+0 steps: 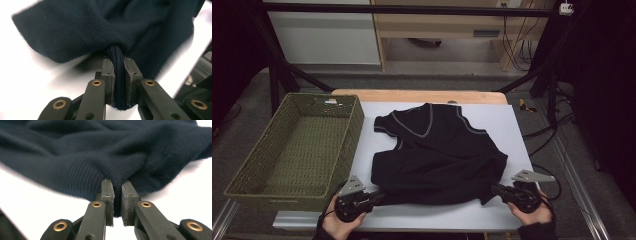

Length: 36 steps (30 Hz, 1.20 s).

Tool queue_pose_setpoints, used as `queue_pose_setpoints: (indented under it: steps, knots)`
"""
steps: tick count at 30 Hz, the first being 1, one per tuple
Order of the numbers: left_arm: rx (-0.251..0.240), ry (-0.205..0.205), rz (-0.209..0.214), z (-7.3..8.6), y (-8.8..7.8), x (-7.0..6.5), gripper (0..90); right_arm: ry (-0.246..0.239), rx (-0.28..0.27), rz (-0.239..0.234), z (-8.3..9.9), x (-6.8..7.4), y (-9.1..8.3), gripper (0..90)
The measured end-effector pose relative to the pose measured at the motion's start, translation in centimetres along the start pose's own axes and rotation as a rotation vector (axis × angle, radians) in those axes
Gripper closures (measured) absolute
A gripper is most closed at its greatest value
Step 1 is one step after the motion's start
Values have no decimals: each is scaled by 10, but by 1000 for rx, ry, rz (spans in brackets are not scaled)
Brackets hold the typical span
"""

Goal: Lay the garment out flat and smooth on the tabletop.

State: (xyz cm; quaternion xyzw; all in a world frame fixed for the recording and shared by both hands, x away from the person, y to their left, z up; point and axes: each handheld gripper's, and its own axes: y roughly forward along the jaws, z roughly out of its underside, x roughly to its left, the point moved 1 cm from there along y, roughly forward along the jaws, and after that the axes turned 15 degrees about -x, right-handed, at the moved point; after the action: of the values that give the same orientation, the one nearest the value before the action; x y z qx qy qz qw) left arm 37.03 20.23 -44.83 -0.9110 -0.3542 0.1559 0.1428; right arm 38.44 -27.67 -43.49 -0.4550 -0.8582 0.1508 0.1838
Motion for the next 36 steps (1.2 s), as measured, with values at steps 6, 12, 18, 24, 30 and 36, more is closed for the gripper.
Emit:
queue_pose_setpoints:
  steps: [6,12,18,24,30,36]
  knots:
    - [-23,78,-25,7,-4,-15,503,15,5,-1,8,-4,-25,540]
    - [33,33,-70,12,11,3,436,-3,7,102,20,-18,-2,451]
    - [77,-13,-55,27,26,9,460,5,57,147,37,-24,10,432]
    - [74,11,-57,28,33,5,599,-31,67,181,43,-21,18,484]
    - [105,60,-66,25,37,0,796,-50,62,205,43,-19,19,823]
    - [80,27,-66,13,17,3,811,-40,62,199,39,-22,15,858]
